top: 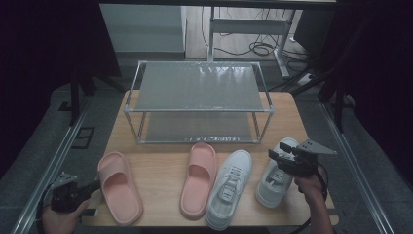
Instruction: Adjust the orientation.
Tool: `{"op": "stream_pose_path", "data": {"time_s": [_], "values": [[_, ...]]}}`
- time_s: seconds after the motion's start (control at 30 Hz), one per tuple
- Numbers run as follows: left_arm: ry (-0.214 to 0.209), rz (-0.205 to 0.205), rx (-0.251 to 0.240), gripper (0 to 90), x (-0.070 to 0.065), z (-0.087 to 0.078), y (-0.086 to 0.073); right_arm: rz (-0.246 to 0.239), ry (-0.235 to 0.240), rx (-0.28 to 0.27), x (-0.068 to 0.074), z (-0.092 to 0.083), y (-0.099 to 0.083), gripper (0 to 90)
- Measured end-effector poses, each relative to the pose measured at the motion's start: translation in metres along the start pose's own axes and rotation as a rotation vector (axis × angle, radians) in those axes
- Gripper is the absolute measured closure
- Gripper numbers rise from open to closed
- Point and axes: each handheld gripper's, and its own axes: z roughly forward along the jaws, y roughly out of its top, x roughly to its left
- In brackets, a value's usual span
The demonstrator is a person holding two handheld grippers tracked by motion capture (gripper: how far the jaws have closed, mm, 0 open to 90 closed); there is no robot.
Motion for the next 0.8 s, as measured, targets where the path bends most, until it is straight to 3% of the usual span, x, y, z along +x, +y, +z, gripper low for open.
{"op": "stream_pose_path", "data": {"time_s": [0.47,0.8], "values": [[-0.006,-0.038,0.013,90.0,0.010,0.008,0.000,-0.011,0.002,0.011,0.002,0.003,-0.001,42.2],[-0.019,-0.022,0.024,90.0,0.009,0.017,0.009,-0.013,0.003,0.012,0.003,0.003,-0.001,42.2]]}}
